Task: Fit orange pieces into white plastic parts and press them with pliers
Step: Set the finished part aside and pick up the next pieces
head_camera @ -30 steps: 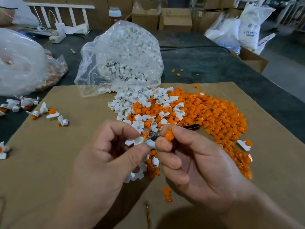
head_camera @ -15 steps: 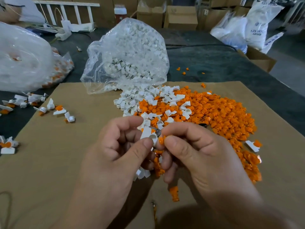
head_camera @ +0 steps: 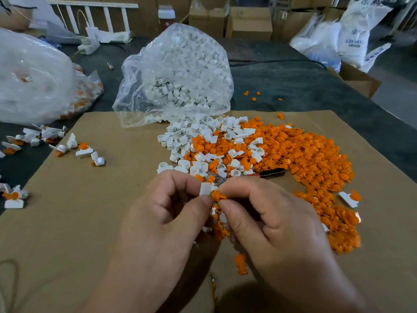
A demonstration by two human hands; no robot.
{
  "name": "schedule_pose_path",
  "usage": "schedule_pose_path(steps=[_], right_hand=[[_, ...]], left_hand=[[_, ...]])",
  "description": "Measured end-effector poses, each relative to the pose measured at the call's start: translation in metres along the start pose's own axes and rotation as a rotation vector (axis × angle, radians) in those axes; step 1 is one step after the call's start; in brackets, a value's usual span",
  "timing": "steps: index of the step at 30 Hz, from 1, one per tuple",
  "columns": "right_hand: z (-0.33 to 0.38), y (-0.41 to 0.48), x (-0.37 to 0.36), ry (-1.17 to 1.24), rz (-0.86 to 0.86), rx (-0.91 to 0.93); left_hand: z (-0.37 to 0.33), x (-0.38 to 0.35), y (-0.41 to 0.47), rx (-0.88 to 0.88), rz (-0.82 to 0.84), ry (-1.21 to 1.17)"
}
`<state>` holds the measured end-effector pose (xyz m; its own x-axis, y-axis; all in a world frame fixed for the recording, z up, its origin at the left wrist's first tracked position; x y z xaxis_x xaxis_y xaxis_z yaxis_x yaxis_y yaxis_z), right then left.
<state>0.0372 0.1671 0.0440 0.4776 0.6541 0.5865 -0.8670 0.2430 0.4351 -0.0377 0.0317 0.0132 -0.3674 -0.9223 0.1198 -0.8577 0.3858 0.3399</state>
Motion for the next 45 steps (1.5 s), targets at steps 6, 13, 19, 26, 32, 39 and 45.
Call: schedule_pose_path(steps=[6, 13, 19, 26, 32, 39, 45], right_hand=[[-0.002, 0.0, 0.0, -0.114, -0.017, 0.037], [0.0, -0.001, 0.0, -0.188, -0.051, 0.114], [0.001, 0.001, 0.005, -0.094, 0.001, 0.042], [-0.013, -0.001, -0.002, 0.443, 0.207, -0.323], [-0.028, 0.003, -0.011, 0.851, 0.353, -0.5], [-0.028, 0.003, -0.011, 0.886, 0.44, -0.51], [-0.027, 0.004, -0.009, 0.821, 0.465, -0.547]], left_hand=[[-0.007, -0.003, -0.004, -0.034, 0.016, 0.074], [-0.01, -0.003, -0.004, -0.062, 0.06, 0.13], [-0.008, -0.002, -0.004, -0.038, 0.058, 0.127], [-0.009, 0.0, -0.003, -0.062, 0.064, 0.096], [-0.004, 0.001, -0.004, -0.091, 0.094, 0.058], [-0.002, 0.0, -0.004, -0.093, 0.126, 0.0], [-0.001, 0.0, -0.007, -0.078, 0.131, 0.033]])
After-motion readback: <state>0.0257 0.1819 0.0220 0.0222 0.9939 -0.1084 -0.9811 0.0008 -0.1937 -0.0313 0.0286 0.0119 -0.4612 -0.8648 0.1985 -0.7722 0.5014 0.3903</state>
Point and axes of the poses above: each hand's wrist, its own y-axis towards the middle knuckle, its own x-axis out of the back of the hand, z = x × y, the point moved 4 cm from there along y, towards the middle knuckle, and after that the axes turned 11 degrees about -x, right-handed, at the moved point
